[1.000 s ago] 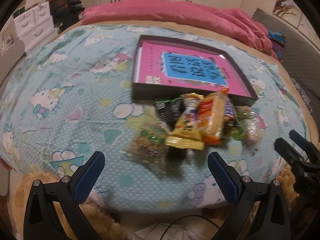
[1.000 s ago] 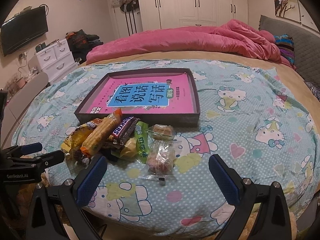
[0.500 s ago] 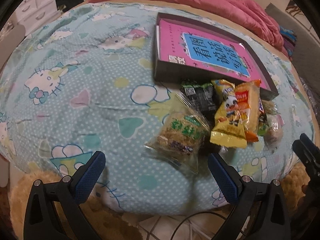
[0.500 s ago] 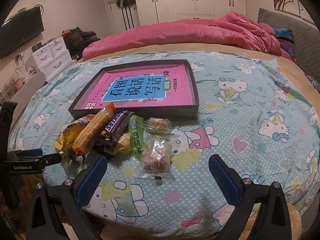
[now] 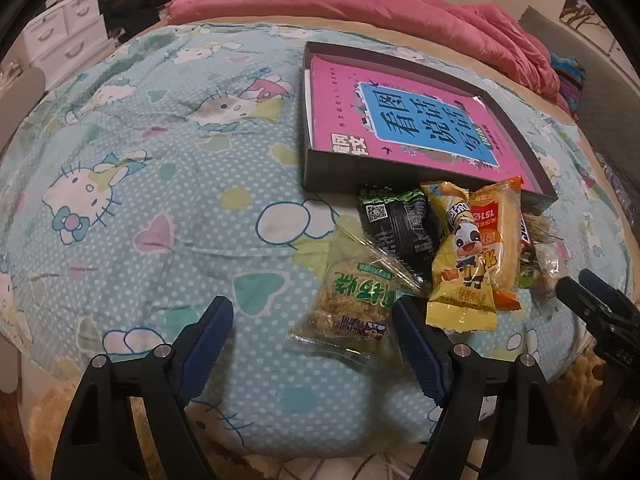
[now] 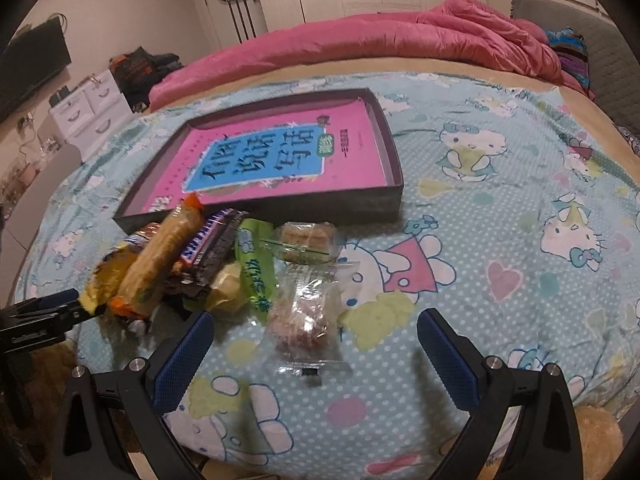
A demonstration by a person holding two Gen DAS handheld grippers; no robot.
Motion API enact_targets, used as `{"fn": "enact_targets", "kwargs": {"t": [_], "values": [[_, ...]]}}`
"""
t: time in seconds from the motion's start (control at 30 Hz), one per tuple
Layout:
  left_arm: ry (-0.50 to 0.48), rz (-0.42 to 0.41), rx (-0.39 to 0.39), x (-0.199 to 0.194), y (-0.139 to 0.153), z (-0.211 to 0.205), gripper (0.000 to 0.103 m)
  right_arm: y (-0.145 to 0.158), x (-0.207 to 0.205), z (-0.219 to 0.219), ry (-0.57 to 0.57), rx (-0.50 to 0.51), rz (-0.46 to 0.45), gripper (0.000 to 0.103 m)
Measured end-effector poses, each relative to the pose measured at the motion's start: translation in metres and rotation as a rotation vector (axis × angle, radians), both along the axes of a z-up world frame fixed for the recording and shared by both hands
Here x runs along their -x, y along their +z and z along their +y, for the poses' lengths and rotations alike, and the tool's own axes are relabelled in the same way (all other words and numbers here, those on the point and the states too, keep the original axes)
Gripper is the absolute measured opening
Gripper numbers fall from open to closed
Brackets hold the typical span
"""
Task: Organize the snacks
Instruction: 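Grasp the clear pastry with the right tool while the left grasps the green bag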
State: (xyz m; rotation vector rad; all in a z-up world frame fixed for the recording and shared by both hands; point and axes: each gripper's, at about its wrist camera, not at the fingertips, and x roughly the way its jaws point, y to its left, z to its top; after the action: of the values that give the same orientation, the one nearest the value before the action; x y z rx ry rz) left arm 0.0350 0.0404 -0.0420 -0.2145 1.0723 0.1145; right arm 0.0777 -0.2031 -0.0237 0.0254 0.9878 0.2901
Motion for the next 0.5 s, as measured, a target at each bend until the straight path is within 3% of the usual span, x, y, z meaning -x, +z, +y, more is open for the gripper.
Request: {"fn": "enact_targets", "kwargs": {"t": [0.13,0.27,0.47,0.5], "values": [[-0.006,-0.006,0.02,-0.003,-0.001,0.001,0.079,-0.009,-0.007,0.004,0.01,0.038,0.024,0.078],[-0.008,-0.001,0.047,-0.008,-0.005,0.003,0.077,-0.016,-0.008,0.003,0.023,0.05,0.048,0.072],[-0.029,0.004,0.088,-0.014,-0.011,0.0,0.061,-0.016,-0.013,0.003,0.058,0.017,0.031,0.053],[-0.035,0.008,0.1,-0.014,-0.013,-0.002,0.055,-0.017,-0.014,0.002,0.064,0.007,0.038,0.05]]}}
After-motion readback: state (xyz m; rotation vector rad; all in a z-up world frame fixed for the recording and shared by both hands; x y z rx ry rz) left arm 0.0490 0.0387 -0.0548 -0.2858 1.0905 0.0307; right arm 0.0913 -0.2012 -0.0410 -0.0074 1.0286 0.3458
